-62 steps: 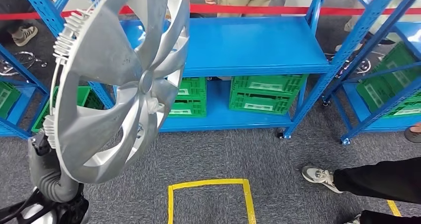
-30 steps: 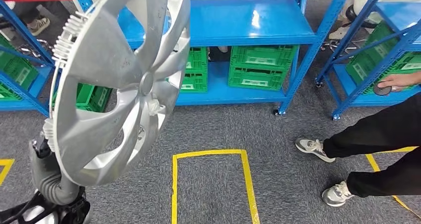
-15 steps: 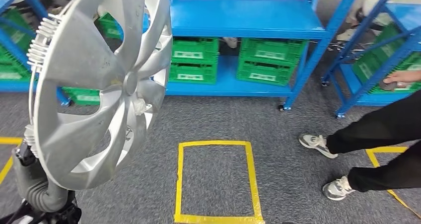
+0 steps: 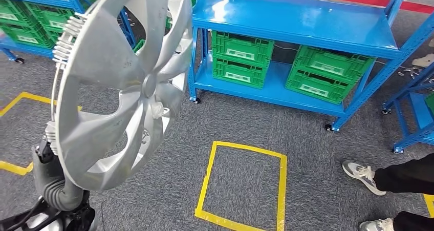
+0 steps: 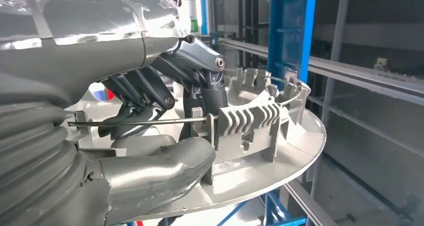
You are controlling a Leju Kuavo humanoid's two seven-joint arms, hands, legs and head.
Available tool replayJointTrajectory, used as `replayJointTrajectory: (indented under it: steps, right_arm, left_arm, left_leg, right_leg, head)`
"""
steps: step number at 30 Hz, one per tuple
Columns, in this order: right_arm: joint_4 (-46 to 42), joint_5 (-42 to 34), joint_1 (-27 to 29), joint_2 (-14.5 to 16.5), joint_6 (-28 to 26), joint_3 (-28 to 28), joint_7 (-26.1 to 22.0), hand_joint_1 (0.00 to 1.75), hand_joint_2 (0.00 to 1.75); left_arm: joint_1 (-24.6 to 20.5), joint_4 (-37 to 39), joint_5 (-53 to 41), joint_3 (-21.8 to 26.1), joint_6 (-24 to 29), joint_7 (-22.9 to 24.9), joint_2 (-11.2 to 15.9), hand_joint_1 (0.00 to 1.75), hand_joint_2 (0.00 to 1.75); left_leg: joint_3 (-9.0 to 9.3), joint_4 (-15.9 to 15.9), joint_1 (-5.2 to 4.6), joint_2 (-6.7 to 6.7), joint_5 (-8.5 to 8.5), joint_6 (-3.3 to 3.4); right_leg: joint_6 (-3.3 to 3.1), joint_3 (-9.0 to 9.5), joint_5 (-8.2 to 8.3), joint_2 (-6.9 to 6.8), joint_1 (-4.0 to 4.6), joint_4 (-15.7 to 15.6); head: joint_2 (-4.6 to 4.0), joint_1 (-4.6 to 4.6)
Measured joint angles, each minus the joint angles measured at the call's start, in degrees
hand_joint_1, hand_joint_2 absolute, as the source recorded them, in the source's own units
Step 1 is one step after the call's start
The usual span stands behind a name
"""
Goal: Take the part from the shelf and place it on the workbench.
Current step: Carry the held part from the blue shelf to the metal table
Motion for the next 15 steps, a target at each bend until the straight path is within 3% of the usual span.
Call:
replayJointTrajectory:
  steps: [2, 4, 5, 6, 7, 9, 11, 13, 15]
  right_arm:
    - [0.0, 0.0, 0.1, -0.1, 0.0, 0.0, -0.1, 0.00, 0.00]
    - [0.0, 0.0, 0.4, -0.2, 0.0, 0.0, -0.2, 0.00, 0.00]
    - [0.1, 0.0, 0.5, -0.2, 0.0, 0.0, -0.2, 0.00, 0.00]
    - [0.1, 0.0, 0.5, -0.1, 0.0, 0.0, -0.2, 0.00, 0.00]
    - [0.0, 0.0, 0.5, -0.1, 0.0, 0.0, -0.2, 0.00, 0.00]
    - [0.0, 0.0, 0.3, 0.0, 0.0, 0.0, -0.2, 0.00, 0.00]
    - [0.0, 0.0, 0.3, 0.0, 0.0, 0.0, -0.2, 0.00, 0.00]
    - [0.0, 0.1, 0.2, 0.0, 0.0, 0.0, -0.2, 0.00, 0.00]
    - [0.0, 0.1, 0.2, 0.0, 0.1, 0.0, -0.2, 0.00, 0.00]
  left_arm:
    - [0.1, 0.0, 0.0, 0.0, 0.0, 0.0, 0.0, 1.75, 1.75]
    - [0.1, 0.0, 0.0, 0.0, 0.0, 0.0, 0.0, 1.75, 1.75]
    - [0.1, 0.0, 0.0, 0.0, 0.0, 0.0, 0.0, 1.75, 1.75]
    - [0.2, 0.0, 0.0, 0.0, 0.0, 0.0, 0.0, 1.75, 1.75]
    - [0.2, 0.0, 0.0, 0.0, 0.0, 0.0, 0.0, 1.75, 1.75]
    - [0.1, 0.0, 0.0, 0.0, 0.0, 0.0, 0.0, 1.75, 1.75]
    - [0.0, 0.0, 0.0, 0.0, 0.1, 0.0, 0.0, 1.75, 1.75]
    - [0.0, 0.0, 0.0, 0.0, 0.1, 0.0, 0.0, 1.75, 1.75]
    - [0.0, 0.0, 0.0, 0.0, 0.1, 0.0, 0.0, 1.75, 1.75]
  left_leg:
    - [-2.59, 5.8, 0.16, 3.91, -3.75, -0.49]
    - [-5.99, 13.6, 0.57, 4.54, -7.50, -1.14]
    - [-6.78, 15.7, 0.72, 4.44, -8.09, -1.38]
    - [-6.31, 15.4, 0.78, 4.44, -7.54, -1.53]
    - [-4.52, 12.7, 0.80, 4.77, -6.07, -1.56]
    - [0.83, 4.1, 0.50, 7.60, -2.96, -1.27]
    - [3.88, -1.3, 0.02, 9.87, -1.79, -0.37]
    - [3.97, -2.2, -0.27, 8.81, -1.54, 0.72]
    - [3.71, -2.6, -0.16, 7.02, -0.76, 1.57]
  right_leg:
    - [-0.50, -0.28, 0.42, -1.29, -0.03, -0.2]
    - [-0.57, -0.70, 0.56, -2.67, -0.01, -0.2]
    - [-0.53, -0.87, 0.61, -3.38, -0.01, -0.1]
    - [-0.47, -0.99, 0.65, -4.05, -0.02, 0.0]
    - [-0.36, -1.05, 0.68, -4.69, -0.02, 0.0]
    - [0.07, -0.91, 0.64, -5.78, 0.07, 0.1]
    - [0.76, -0.55, 0.56, -6.79, 0.21, 0.1]
    - [1.49, -0.12, 0.60, -8.10, 0.16, -0.3]
    - [2.36, -0.15, -0.38, -7.21, -0.02, 0.4]
  head:
    - [0.00, -0.68]
    - [0.00, -1.40]
    - [0.00, -1.69]
    - [0.00, -1.94]
    - [0.00, -2.20]
    - [0.00, -2.70]
    - [0.00, -2.88]
    - [0.00, -2.81]
    - [0.00, -2.70]
